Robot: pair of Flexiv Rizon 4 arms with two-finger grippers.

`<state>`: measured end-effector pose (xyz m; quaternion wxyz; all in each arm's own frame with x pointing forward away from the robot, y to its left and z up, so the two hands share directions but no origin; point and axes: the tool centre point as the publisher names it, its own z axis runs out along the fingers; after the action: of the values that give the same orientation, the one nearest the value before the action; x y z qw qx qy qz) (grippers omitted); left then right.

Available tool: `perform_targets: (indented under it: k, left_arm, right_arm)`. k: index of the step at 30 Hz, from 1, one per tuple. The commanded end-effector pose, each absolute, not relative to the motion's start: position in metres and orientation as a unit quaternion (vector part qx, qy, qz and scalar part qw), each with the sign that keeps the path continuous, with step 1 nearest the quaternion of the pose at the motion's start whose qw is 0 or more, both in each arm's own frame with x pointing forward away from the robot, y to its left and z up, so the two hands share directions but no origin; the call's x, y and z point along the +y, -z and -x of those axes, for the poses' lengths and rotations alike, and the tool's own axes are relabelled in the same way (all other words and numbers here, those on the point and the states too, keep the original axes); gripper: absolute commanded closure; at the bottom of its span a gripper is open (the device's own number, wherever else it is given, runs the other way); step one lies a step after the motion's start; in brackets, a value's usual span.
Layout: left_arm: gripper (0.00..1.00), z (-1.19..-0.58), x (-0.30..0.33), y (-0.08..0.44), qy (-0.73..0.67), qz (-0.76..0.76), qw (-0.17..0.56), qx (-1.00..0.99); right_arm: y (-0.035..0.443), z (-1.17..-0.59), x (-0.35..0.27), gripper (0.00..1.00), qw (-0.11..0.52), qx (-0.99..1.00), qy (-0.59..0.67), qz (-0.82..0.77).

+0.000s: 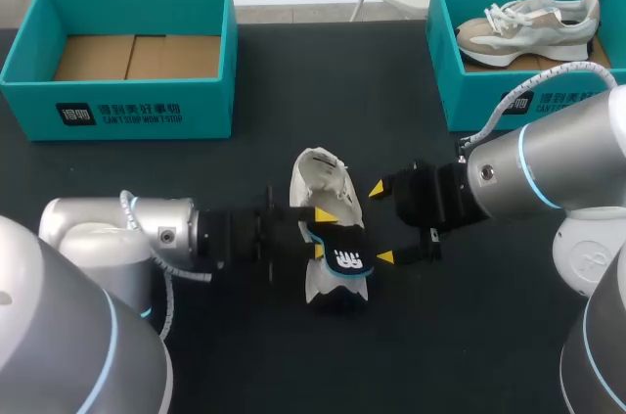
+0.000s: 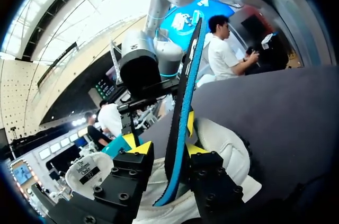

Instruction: Take the shoe out of the shoebox, open the shoe tongue, remove and reinsert the insole, then place the shoe into the shoebox

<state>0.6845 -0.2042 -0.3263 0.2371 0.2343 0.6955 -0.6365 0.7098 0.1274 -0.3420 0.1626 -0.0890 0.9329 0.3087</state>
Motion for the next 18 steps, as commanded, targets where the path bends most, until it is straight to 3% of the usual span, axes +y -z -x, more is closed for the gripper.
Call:
perform_targets:
  k: [1,5,7,8,9,18]
  left_arm:
    - [0.66,-0.672,-0.201,0.318,0.631,-0.233,0.242,0.699]
    - [0.69,-0.665,-0.203,0.317,0.631,-0.233,0.241,0.699]
    - [0.81,-0.664,-0.204,0.321,0.631,-0.232,0.240,0.700]
    - [0.97,-0.665,-0.204,0.324,0.632,-0.229,0.236,0.702]
    - [1.00,-0.666,-0.204,0.326,0.632,-0.227,0.233,0.703]
    - [1.00,-0.680,-0.203,0.345,0.624,-0.236,0.234,0.707]
  right_arm:
    - [0.342,-0.708,0.128,0.00,0.163,0.933,-0.308,0.089]
    - [0.342,-0.708,0.128,0.00,0.163,0.933,-0.308,0.089]
    - [0.342,-0.708,0.128,0.00,0.163,0.933,-0.308,0.089]
    - [0.342,-0.708,0.128,0.00,0.163,0.933,-0.308,0.089]
    - [0.342,-0.708,0.128,0.00,0.163,0.933,-0.308,0.089]
    - [0.342,-0.708,0.128,0.00,0.163,0.933,-0.308,0.089]
